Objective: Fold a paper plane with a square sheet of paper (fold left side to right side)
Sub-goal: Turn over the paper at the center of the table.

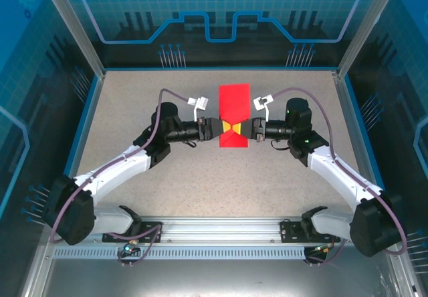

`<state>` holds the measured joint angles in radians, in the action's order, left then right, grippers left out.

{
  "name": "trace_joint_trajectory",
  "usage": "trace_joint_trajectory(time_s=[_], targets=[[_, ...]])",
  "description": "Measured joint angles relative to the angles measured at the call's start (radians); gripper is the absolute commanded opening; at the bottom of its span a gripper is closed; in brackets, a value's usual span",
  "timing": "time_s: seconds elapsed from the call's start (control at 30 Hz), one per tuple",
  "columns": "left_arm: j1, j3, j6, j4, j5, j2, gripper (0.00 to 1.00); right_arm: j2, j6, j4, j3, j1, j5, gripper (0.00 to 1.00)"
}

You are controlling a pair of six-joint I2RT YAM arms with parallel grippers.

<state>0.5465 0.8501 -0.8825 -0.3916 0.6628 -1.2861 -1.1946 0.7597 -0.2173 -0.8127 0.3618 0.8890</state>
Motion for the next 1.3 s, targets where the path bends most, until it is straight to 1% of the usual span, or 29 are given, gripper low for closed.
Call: trace_joint_trajectory(time_s=[0.23,0.3,0.4,0.47,0.5,0.57,0.63,0.7,0.8,0.87,0.97,1.07,1.2,1.3], targets=[[0.000,0.000,0.008,0.016,-0.023,0.025,0.10,0.006,-0.001,0.022,0.000,0.000,-0.018,0.21],[0.000,0.000,0.021,0.035,-0.032,0.025,0.08,0.011,-0.010,0.039,0.000,0.000,-0.022,0.25],[0.002,0.000,0.042,0.073,-0.050,0.025,0.06,0.030,-0.035,0.087,-0.002,-0.001,-0.036,0.33],[0.006,0.005,0.076,0.132,-0.078,0.027,0.04,0.048,-0.074,0.143,-0.009,-0.002,-0.057,0.40],[0.012,0.013,0.107,0.182,-0.106,0.031,0.05,0.061,-0.108,0.201,-0.024,-0.003,-0.084,0.43],[0.029,0.041,0.171,0.294,-0.169,0.037,0.03,0.085,-0.177,0.331,-0.065,-0.006,-0.161,0.48],[0.058,0.079,0.242,0.412,-0.257,0.043,0.01,0.106,-0.238,0.444,-0.106,-0.013,-0.252,0.52],[0.102,0.122,0.313,0.536,-0.385,0.045,0.00,0.133,-0.294,0.552,-0.133,-0.034,-0.354,0.58],[0.174,0.191,0.384,0.718,-0.581,0.035,0.00,0.176,-0.344,0.694,-0.134,-0.107,-0.520,0.69],[0.208,0.236,0.404,0.822,-0.697,0.010,0.00,0.203,-0.366,0.755,-0.121,-0.166,-0.611,0.77],[0.240,0.286,0.390,0.969,-0.878,-0.055,0.00,0.274,-0.383,0.816,-0.068,-0.248,-0.716,0.91],[0.277,0.344,0.340,1.136,-1.045,-0.155,0.00,0.364,-0.397,0.868,-0.009,-0.320,-0.789,0.99],[0.315,0.466,0.261,1.332,-1.189,-0.337,0.00,0.425,-0.422,0.907,0.011,-0.374,-0.832,0.99],[0.332,0.560,0.231,1.419,-1.214,-0.469,0.00,0.428,-0.439,0.921,0.011,-0.395,-0.841,0.99]])
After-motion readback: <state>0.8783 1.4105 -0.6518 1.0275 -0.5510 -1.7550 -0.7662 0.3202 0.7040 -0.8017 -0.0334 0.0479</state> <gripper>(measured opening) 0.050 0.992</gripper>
